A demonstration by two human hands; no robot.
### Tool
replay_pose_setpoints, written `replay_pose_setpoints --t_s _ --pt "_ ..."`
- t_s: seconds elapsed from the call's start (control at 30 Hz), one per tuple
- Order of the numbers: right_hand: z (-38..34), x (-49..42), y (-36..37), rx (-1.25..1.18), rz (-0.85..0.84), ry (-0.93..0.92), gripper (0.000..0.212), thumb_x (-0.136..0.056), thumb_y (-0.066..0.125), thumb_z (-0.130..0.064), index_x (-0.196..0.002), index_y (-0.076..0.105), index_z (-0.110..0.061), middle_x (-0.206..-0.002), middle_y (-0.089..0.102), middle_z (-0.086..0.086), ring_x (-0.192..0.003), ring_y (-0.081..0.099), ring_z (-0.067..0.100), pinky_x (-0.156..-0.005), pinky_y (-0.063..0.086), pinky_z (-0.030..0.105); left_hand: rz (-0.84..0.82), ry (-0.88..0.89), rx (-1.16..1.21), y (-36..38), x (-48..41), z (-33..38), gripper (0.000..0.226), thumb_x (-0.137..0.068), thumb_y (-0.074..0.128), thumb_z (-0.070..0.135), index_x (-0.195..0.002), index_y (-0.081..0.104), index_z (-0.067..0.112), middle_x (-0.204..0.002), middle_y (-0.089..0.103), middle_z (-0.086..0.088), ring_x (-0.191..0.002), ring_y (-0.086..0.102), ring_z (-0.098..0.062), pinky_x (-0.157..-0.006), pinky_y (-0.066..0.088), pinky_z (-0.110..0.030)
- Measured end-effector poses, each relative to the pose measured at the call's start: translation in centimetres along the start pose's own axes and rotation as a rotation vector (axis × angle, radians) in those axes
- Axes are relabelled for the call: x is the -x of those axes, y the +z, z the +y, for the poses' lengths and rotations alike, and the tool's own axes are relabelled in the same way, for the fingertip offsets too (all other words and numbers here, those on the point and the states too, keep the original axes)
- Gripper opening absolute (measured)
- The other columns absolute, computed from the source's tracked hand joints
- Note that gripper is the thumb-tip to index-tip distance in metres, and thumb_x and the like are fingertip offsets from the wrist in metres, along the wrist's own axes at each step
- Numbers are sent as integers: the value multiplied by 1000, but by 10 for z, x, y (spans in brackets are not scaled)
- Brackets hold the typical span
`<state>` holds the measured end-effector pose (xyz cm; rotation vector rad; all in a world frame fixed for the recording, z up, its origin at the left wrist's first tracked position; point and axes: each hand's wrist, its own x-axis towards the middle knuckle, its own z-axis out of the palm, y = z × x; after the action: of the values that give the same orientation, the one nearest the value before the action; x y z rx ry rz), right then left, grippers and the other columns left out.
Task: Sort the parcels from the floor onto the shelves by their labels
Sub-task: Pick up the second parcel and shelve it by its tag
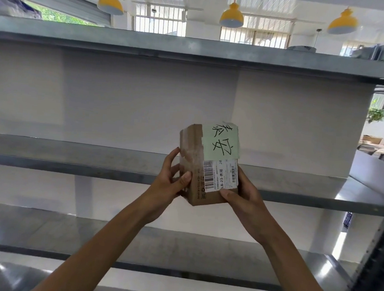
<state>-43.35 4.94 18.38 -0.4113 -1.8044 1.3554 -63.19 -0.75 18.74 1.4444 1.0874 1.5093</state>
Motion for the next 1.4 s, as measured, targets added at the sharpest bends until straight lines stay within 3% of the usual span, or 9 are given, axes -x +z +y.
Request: replay_pose_setpoints --t_s 0.17,0.37,0.53,0.67,0.8,0.87,0.93,1.03,1.4 --pt "-6 -1 -3 -24 -3 15 76 -76 75 -32 -142 37 -27 -136 56 -1 -128 50 18 -104 45 40 9 -47 93 2 -2 -4 94 -66 65 36 -144 13 42 -134 53 -5 -116 59 -23 -84 57 -38" --pt "-7 -1 2 -130 143 71 55 -76 65 -32 -129 50 -29 -122 65 -3 -116 60 15 -101 47 46 53 -32 106 9 -7 -7 123 -39 83 62 -143 20 41 -137 51 -10 -119 57 -29 -91 53 -48" --pt "-7 4 -1 -192 136 127 54 -78 63 -32 -130 51 -23 -123 65 1 -119 58 18 -98 48 51 88 -20 8 14 -9 -6 111 -56 73 53 -145 8 44 -142 48 -10 -121 56 -27 -97 49 -49" --pt "-7 9 -3 -235 150 119 44 -81 60 -29 -124 56 -21 -120 67 3 -116 61 18 -92 53 45 129 79 -110 19 -10 2 112 -62 68 38 -144 -7 44 -152 29 -1 -132 43 -17 -94 47 -34" --pt "-7 14 -7 -161 143 128 49 -81 60 -30 -129 53 -23 -119 67 -1 -114 62 15 -92 53 42 170 250 -326 13 -10 8 125 -42 75 70 -134 -8 56 -157 1 13 -141 15 -2 -107 29 -33" --pt "-8 14 -8 -131 140 133 50 -80 60 -29 -130 52 -23 -118 68 -1 -111 63 13 -92 54 40 161 286 -378 10 -10 8 119 -42 79 65 -133 3 55 -154 5 18 -139 14 3 -111 25 -33" --pt "-9 13 -9 -140 144 131 49 -79 61 -28 -128 54 -21 -116 69 0 -109 65 12 -92 54 36 162 301 -383 8 -10 7 105 -49 85 41 -131 20 45 -151 20 15 -133 25 9 -111 29 -30" --pt "-9 11 -8 -196 152 112 51 -78 62 -24 -128 54 -17 -115 70 1 -106 66 14 -87 55 29 189 303 -353 3 -12 4 94 -46 91 25 -119 33 37 -136 41 8 -121 40 13 -97 41 -14" --pt "-2 -4 6 -612 439 -72 71 -79 61 -17 -144 34 -21 -135 57 8 -120 58 23 -92 51 46 408 340 -267 19 -10 -5 77 -52 89 10 -109 40 26 -121 56 4 -114 54 -4 -80 42 1"
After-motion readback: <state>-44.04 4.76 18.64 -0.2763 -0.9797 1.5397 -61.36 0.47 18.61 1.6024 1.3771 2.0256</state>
